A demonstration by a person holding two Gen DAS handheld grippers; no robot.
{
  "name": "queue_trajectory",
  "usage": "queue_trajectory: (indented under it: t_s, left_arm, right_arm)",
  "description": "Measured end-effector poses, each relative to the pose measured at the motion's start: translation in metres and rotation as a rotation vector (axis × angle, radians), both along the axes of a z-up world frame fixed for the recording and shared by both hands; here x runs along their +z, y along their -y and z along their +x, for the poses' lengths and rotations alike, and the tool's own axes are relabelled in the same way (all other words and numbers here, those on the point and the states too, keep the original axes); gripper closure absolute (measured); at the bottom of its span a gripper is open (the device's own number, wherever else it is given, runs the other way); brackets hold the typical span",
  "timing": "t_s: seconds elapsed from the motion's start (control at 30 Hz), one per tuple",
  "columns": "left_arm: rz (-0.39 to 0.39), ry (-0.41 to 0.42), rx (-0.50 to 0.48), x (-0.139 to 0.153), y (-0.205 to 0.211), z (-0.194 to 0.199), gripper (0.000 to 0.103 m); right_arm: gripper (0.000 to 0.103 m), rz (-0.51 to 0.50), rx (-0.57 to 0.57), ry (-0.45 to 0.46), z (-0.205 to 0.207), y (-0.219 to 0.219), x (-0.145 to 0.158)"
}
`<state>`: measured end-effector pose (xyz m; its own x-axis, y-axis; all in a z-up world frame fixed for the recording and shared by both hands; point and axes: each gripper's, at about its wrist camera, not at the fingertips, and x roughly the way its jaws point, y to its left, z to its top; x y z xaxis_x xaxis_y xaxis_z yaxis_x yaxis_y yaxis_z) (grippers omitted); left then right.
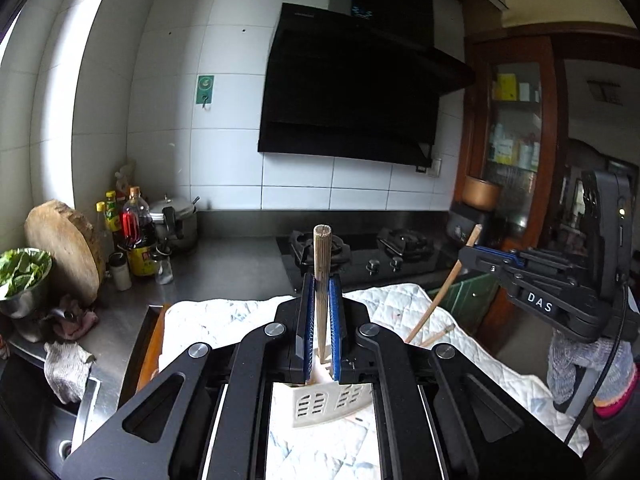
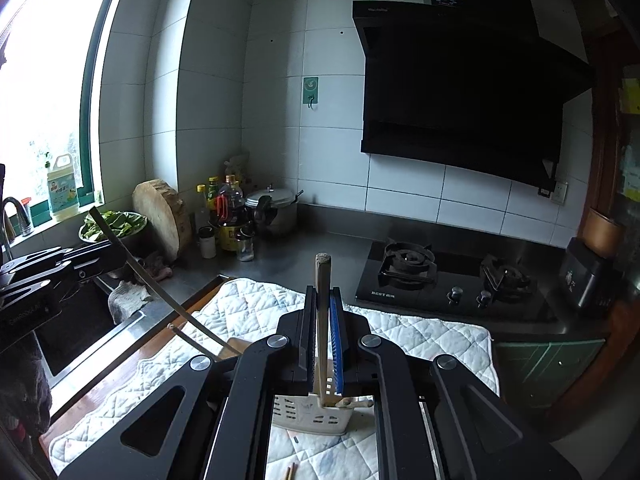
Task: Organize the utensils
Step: 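Lower the chopsticks into the holder and open both grippers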
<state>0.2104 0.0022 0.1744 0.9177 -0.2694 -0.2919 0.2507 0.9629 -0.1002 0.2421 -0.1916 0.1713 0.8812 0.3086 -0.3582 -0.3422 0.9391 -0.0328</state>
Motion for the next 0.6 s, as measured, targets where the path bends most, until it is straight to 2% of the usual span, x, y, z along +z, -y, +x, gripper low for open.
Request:
queue_trajectory:
  t_s: [0.2,0.37,0.6]
  left_arm:
    - [0.007,-0.065,0.015,-0.020,0.000,0.022,0.097]
    - [0.012,-0.119,0.019,-0.036,-0.001,0.035,0.097]
    - [0.037,-0.153,0.015,-0.050,0.000,0.039,0.097]
  right_arm:
    - [0.096,-0.006,-0.002,-0.002,0.013,-0.005,-0.007]
    - [0.096,-0.022,-0.010,-0.056,0.026,-0.007,-0.022]
    - [0.096,-0.039,-0.016,-0.118,0.038,-0.008,-0.044]
